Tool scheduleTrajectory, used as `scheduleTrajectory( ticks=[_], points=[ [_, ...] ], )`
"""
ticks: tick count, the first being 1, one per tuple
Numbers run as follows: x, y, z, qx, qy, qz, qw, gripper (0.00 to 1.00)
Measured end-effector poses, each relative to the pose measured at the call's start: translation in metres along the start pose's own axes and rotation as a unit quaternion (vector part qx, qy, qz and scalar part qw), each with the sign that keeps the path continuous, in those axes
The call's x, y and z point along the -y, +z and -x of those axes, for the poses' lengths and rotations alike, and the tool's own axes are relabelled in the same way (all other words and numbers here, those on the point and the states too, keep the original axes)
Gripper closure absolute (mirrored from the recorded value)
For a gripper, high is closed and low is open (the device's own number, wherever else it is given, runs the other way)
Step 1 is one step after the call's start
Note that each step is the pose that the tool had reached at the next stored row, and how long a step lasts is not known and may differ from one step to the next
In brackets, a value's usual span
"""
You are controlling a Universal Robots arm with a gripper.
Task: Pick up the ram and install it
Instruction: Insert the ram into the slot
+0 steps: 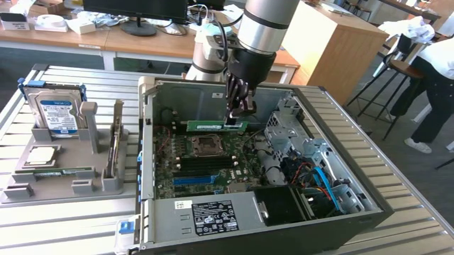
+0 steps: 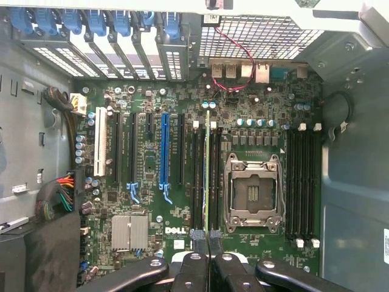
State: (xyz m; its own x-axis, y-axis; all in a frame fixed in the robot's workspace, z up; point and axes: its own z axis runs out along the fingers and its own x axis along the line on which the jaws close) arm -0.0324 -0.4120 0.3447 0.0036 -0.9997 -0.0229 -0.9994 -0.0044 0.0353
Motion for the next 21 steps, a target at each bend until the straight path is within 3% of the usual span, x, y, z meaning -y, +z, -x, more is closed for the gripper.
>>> scheduleTrajectory(
  ticks=[10,21],
  points=[
    [0.0001,0.0042,0.0,0.0,0.0,0.0,1.0,0.89],
    [0.0006,0.0176,0.0,0.0,0.0,-0.0001,1.0,0.89]
  ],
)
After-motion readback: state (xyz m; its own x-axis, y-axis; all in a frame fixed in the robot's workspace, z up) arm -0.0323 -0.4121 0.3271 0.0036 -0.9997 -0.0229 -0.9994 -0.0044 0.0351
